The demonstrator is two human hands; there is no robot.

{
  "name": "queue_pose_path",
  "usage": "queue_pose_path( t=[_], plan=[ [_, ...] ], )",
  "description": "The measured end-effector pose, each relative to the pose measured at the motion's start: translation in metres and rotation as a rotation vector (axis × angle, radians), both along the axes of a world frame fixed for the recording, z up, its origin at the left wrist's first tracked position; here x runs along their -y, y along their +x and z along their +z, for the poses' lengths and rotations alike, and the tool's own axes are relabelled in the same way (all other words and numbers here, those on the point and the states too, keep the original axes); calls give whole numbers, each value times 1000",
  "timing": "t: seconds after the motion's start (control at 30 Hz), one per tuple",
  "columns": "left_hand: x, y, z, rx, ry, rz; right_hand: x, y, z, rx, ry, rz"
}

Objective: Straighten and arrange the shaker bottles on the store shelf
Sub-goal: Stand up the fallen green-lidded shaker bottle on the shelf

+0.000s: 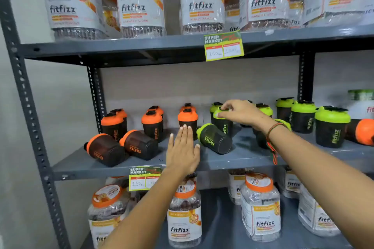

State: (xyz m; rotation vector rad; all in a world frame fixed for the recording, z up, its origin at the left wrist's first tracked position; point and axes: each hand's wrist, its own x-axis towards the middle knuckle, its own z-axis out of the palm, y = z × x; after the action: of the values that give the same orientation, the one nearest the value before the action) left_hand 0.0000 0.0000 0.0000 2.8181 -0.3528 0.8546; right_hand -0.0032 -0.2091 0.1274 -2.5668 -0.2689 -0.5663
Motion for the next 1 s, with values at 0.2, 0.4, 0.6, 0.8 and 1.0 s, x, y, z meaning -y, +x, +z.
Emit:
queue_pose_path(
  t=[0.2,0.4,0.6,0.8,1.0],
  plan=[
    [-10,38,-21,-343,46,75,-9,44,-41,-233,-283,11],
    [-14,57,-21,-464,63,65,-18,69,-59,-278,-387,-81],
    [-17,62,-20,-489,70,56,-21,79,-69,-373,-352,-56],
    [-19,68,-21,-473,86,45,-4,77,-87,-337,301,62],
    [-20,66,-24,-425,93,36,10,76,-106,-205,771,163]
  ],
)
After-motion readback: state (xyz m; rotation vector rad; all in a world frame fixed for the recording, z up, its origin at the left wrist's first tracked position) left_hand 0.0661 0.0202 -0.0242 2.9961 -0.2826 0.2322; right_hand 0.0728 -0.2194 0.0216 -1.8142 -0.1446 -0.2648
